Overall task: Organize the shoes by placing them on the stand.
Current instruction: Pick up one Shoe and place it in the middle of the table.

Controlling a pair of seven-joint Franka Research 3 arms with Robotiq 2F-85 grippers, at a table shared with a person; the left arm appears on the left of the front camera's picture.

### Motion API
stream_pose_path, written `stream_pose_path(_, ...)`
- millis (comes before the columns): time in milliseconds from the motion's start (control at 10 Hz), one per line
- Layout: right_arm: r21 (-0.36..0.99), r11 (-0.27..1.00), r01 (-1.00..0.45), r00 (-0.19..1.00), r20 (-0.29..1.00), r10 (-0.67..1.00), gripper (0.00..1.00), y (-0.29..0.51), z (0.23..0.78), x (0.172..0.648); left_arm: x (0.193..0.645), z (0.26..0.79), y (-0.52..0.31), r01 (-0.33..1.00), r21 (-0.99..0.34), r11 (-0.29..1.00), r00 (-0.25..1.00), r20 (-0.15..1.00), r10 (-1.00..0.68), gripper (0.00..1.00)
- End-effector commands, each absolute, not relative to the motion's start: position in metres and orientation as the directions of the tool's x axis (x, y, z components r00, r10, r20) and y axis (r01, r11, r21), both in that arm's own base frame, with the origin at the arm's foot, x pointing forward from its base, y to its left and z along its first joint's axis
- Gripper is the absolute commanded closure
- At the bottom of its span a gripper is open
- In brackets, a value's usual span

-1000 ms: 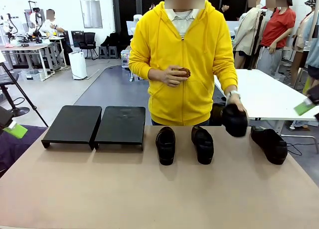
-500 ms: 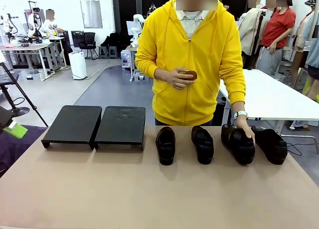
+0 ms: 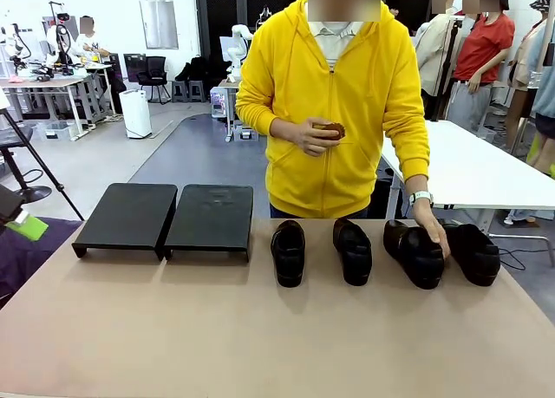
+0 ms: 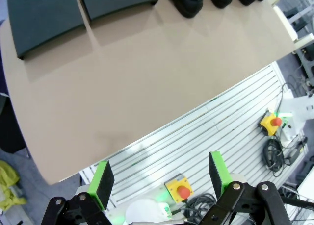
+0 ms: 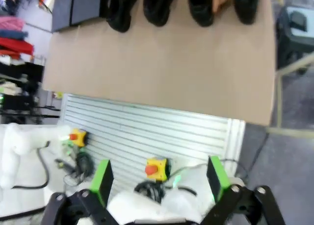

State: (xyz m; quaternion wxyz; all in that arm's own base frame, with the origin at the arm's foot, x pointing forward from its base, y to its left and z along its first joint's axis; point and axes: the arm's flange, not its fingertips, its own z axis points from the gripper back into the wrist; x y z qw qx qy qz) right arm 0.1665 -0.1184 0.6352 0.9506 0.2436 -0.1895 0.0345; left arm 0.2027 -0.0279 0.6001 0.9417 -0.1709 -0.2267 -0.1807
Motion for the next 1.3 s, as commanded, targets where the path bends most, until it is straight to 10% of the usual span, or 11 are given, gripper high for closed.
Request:
stream_pose_path(0,0.408,0.879,-0.246,0.917,0.393,0.074,0.0,-0.048,0.641,0.234,0.204,0.601,-0.028,0.423,-0.247,0.872,0.827,0.498,-0.26,0.0)
stream_pose_path(600,0.308,0.929,-0.204,0.976,0.133,0.17,0.0,0.203,0.587,0.433,0.204,0.601,-0.028,0.423,-0.247,0.872,0.827,0.498,-0.26,0.0)
stream_pose_path(1200,0.35,0.912,-0.215,0.976,0.12,0.184,0.0,0.222,0.557,0.449,0.204,0.601,-0.028,0.423,-0.247,0.872,0.827,0.498,-0.26,0.0)
